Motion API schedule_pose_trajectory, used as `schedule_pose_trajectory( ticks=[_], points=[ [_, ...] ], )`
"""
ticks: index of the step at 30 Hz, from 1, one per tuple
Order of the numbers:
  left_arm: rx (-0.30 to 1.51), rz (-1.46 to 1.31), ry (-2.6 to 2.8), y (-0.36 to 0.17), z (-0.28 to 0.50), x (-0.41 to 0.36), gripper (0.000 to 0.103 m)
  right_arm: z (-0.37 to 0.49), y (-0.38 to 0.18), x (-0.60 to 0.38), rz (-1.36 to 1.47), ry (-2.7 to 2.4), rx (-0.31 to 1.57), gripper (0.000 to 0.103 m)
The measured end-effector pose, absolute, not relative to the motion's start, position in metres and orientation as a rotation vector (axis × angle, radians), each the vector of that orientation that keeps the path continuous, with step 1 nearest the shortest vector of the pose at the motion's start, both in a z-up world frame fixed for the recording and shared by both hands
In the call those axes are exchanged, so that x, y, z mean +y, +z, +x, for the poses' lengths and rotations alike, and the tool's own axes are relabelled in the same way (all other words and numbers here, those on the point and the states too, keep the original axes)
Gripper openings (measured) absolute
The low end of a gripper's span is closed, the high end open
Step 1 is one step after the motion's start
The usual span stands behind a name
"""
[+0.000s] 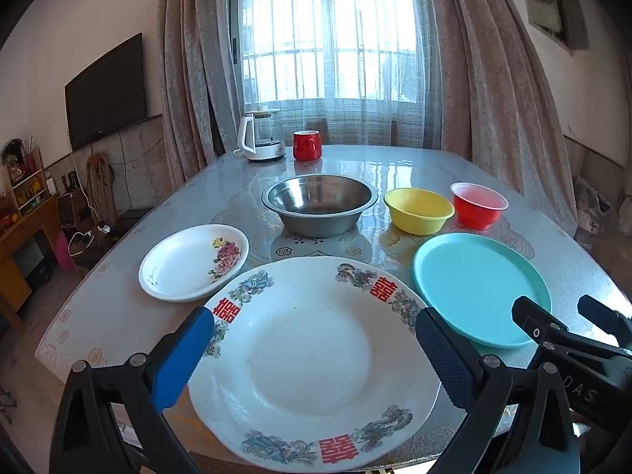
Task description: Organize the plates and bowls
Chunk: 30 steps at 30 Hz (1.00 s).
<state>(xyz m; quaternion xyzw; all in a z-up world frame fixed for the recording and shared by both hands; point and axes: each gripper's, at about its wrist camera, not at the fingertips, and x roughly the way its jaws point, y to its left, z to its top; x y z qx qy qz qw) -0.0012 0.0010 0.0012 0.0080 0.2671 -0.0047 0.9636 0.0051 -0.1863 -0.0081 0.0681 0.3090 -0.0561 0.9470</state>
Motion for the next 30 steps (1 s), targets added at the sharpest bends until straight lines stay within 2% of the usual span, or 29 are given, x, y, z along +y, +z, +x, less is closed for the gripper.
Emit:
schedule_pose_trajectory(
  ticks=[6, 16, 30],
  points=[
    [0.531, -0.007, -0.024, 0.008, -0.001, 0.016, 0.102, 0.006, -0.004, -0.188, 0.137, -0.117, 0.614, 0.102],
    [0.593, 0.059, -0.012, 0.003, 0.029, -0.009, 0.103, 0.014, -0.009, -0.197, 0.146, -0.078, 0.607, 0.102],
    [0.609, 0.064, -0.006, -0.004, 0.029, -0.006, 0.103, 0.018, -0.014, -0.203, 0.171, -0.065, 0.616, 0.102]
  ],
)
